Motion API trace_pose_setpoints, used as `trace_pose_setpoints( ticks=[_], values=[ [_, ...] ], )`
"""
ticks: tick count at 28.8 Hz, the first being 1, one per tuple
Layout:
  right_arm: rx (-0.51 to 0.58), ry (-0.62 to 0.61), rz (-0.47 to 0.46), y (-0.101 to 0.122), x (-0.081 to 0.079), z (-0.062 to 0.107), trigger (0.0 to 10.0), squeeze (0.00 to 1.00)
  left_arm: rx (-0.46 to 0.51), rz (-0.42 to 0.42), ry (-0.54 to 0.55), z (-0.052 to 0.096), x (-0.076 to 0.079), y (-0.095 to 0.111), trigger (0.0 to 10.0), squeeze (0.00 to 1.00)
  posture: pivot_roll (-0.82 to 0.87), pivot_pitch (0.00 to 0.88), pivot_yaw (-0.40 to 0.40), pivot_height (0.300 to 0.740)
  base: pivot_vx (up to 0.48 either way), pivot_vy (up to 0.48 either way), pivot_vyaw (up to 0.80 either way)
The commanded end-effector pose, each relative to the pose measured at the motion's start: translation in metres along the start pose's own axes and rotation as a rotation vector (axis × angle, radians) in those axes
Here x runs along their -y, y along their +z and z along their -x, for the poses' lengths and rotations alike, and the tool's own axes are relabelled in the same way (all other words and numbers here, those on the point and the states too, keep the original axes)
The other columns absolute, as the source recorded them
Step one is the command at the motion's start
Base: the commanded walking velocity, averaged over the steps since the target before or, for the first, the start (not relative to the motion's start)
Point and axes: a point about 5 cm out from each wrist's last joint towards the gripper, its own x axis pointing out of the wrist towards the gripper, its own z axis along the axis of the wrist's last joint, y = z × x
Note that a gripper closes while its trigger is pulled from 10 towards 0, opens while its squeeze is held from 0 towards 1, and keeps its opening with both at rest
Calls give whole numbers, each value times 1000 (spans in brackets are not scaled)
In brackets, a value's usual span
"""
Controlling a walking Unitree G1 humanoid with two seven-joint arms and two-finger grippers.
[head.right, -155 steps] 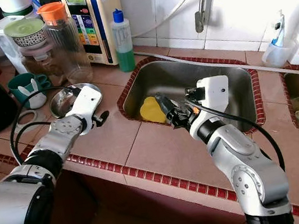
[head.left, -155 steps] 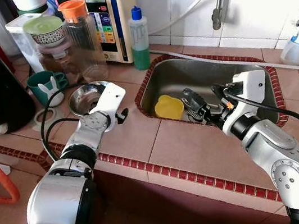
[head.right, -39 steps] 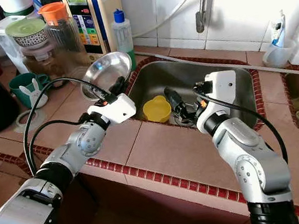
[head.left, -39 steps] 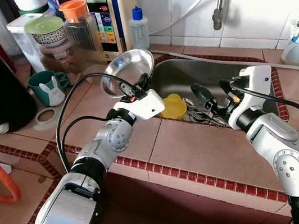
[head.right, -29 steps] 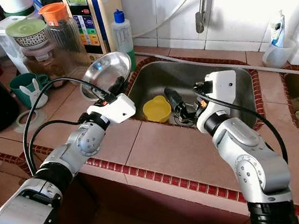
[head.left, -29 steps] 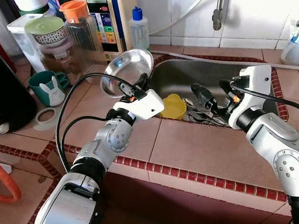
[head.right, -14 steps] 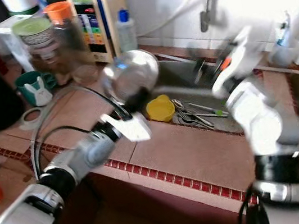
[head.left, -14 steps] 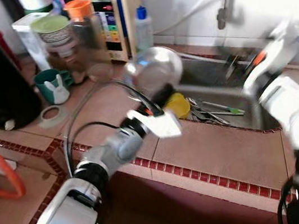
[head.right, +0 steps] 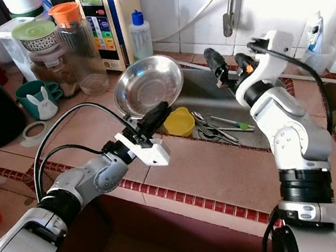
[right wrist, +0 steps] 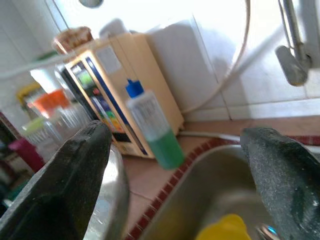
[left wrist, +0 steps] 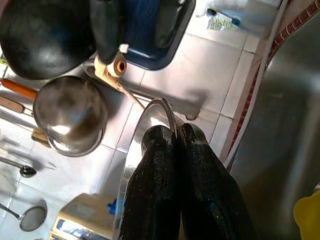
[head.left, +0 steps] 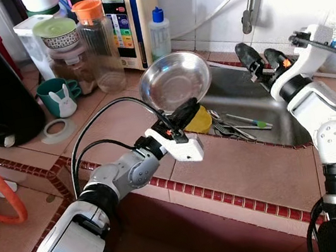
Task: Kitchen organization
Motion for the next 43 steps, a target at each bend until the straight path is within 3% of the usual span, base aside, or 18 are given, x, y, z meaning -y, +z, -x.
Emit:
trace_pose_setpoints(
  ticks=[1,5,10,13,19,20,21,35,41,42,43],
  values=[
    [-11,21,-25,5,-3,-5,10000,0,55,-29,10,-8,-6,5,1647,0,-19,0,23,740,0,0,0],
    [-64,43,-16,1,-12,-16,10000,0,95,-45,18,-15,-6,13,1804,0,-17,0,21,740,0,0,0],
    [-191,41,-19,-19,-15,-19,10000,0,131,-52,28,-23,-7,20,3412,0,-16,0,20,740,0,0,0],
    [-256,6,25,-28,-11,-20,10000,0,157,-51,34,-28,-5,27,3569,0,-19,0,19,740,0,0,0],
    [-281,-49,63,-26,-6,-21,10000,0,173,-60,44,-30,-5,30,3647,0,-25,0,17,740,0,0,0],
    [-282,-57,69,-26,-5,-22,3569,0,173,-61,43,-30,-5,30,3647,0,-25,0,18,740,0,0,0],
    [-281,-59,68,-25,-6,-22,0,0,172,-61,42,-30,-4,30,3647,0,-25,0,18,740,0,0,0],
    [-290,-68,58,-26,-7,-23,0,0,156,-72,28,-28,-2,26,4784,0,-26,0,20,740,0,0,0],
    [-349,-43,32,-32,-5,-19,0,0,166,-81,21,-28,-1,27,5098,0,-26,0,19,740,0,0,0],
    [-362,-37,36,-33,-4,-19,0,0,167,-82,21,-28,-1,27,6078,0,-26,0,18,740,0,0,0],
    [-370,-33,39,-34,-3,-18,0,0,167,-82,21,-28,-1,27,6078,0,-26,0,18,740,0,0,0]
  ],
)
